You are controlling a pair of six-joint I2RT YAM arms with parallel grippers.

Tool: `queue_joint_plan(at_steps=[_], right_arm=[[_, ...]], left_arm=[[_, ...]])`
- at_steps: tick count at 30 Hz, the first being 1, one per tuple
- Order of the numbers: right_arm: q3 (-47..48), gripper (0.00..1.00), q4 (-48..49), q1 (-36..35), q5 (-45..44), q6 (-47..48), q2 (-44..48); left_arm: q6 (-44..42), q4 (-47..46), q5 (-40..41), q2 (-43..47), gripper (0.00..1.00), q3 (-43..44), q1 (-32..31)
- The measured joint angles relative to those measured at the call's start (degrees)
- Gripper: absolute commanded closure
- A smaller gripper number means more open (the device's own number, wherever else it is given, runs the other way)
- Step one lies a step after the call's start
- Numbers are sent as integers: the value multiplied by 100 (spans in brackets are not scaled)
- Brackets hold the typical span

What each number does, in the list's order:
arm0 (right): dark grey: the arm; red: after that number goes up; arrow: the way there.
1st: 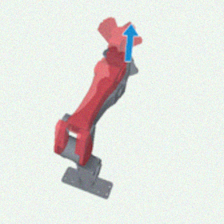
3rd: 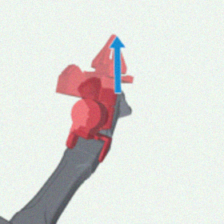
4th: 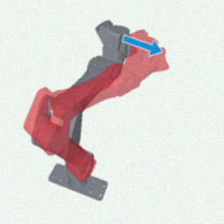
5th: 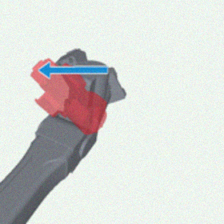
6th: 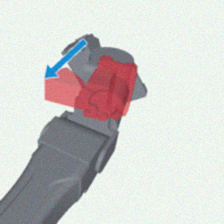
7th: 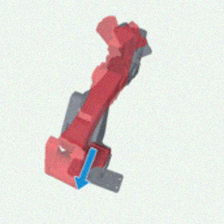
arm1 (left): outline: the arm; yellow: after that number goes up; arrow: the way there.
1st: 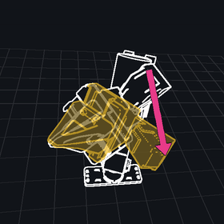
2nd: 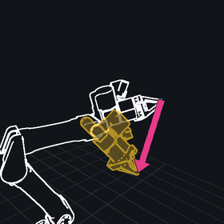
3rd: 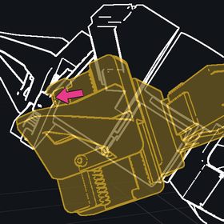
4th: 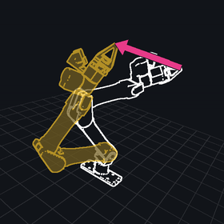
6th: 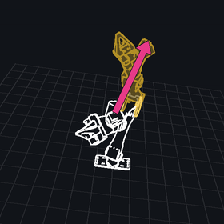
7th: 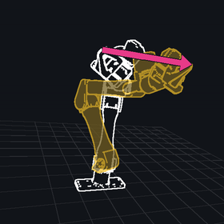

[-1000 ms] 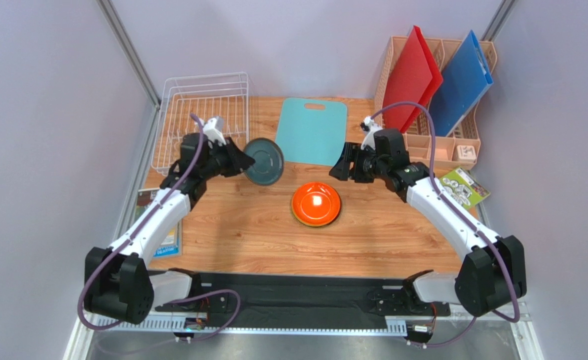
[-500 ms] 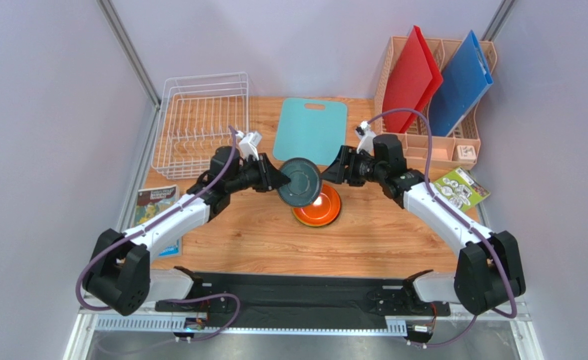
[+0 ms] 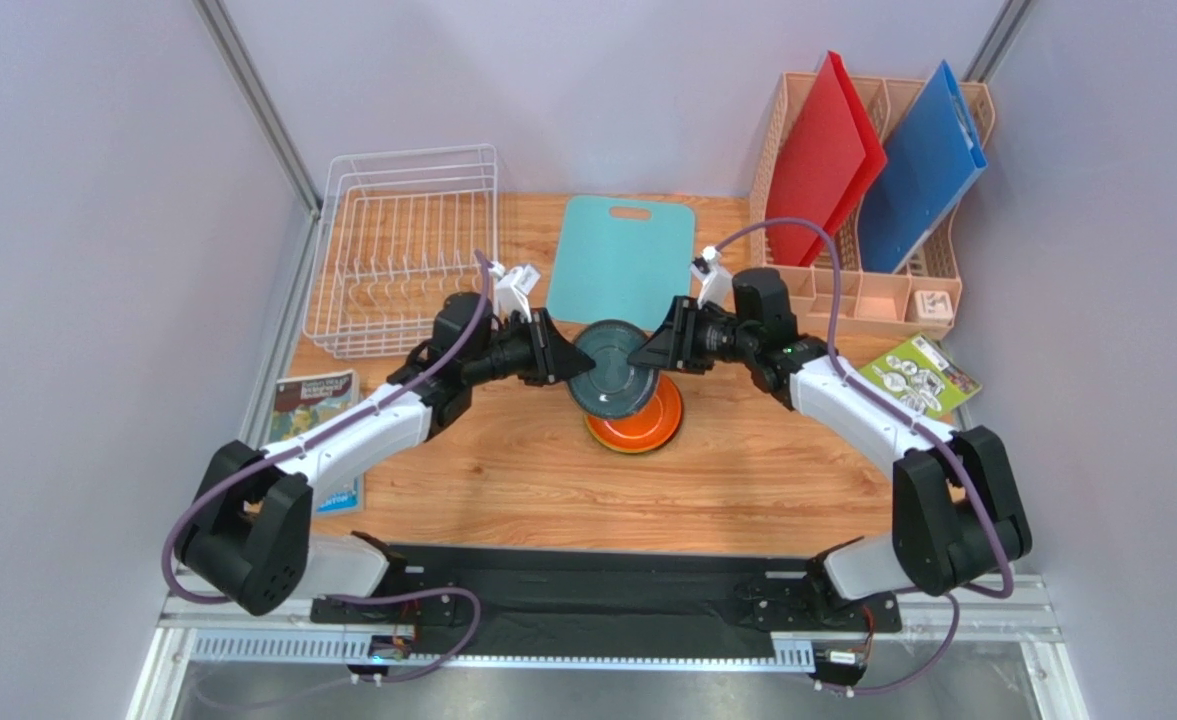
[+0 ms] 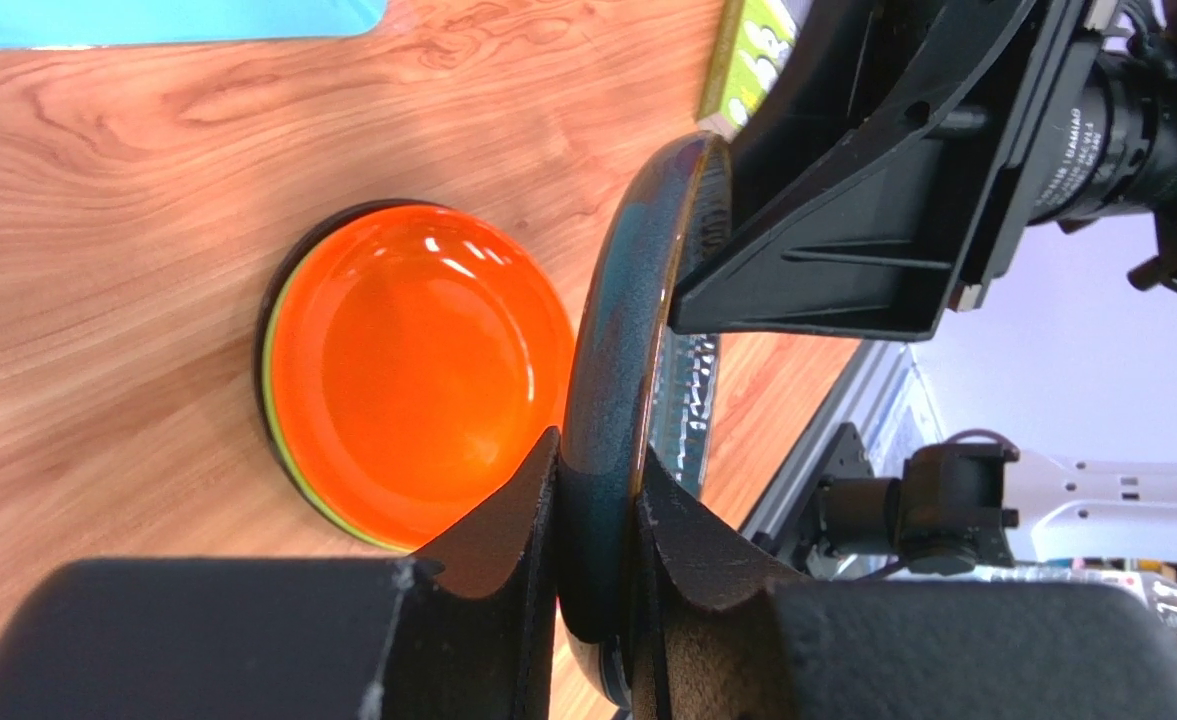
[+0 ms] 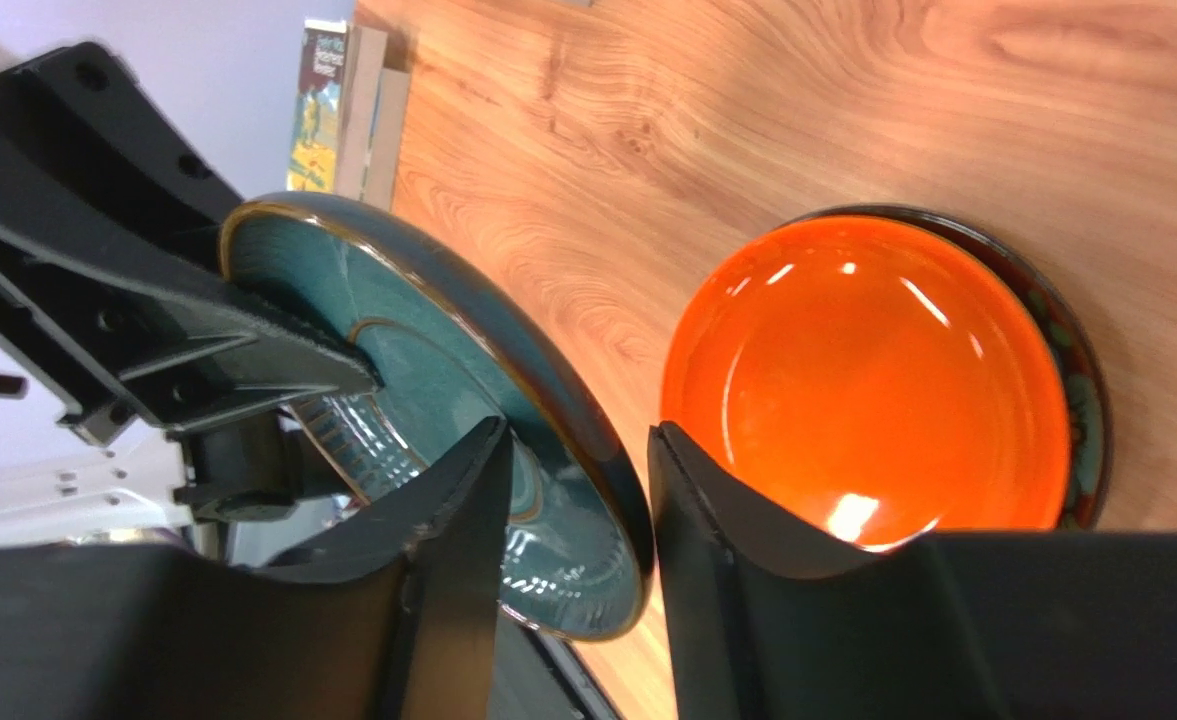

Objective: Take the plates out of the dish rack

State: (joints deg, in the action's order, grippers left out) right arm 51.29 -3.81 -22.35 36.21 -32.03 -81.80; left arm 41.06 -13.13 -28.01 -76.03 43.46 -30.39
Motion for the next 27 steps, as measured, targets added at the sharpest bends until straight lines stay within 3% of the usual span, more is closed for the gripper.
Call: queue_joint_plan(at_steps=[4, 8, 11, 15, 17, 18, 27], right_arm=[[-136, 96, 225, 50, 295, 33, -11], [-273, 100, 518, 162, 715, 4, -11], [-409, 100, 721, 225, 868, -72, -11], [-535, 100, 754, 236, 841, -131, -9], [-540, 100, 715, 188, 820, -153, 35], [-540, 100, 669, 136, 765, -149, 70], [-538, 100, 151, 24, 166, -96, 175]], left_arm=[[92, -74, -22, -76, 100, 4, 79], [173, -175, -149, -160, 98, 4, 184], [173, -267, -262, -260, 83, 9, 203], [129, -286, -304, -404, 54, 11, 201], [39, -229, -155, -461, 47, 20, 181], [-28, -177, -52, -485, 25, 42, 155], [-706, 345, 621, -313, 16, 315, -35]])
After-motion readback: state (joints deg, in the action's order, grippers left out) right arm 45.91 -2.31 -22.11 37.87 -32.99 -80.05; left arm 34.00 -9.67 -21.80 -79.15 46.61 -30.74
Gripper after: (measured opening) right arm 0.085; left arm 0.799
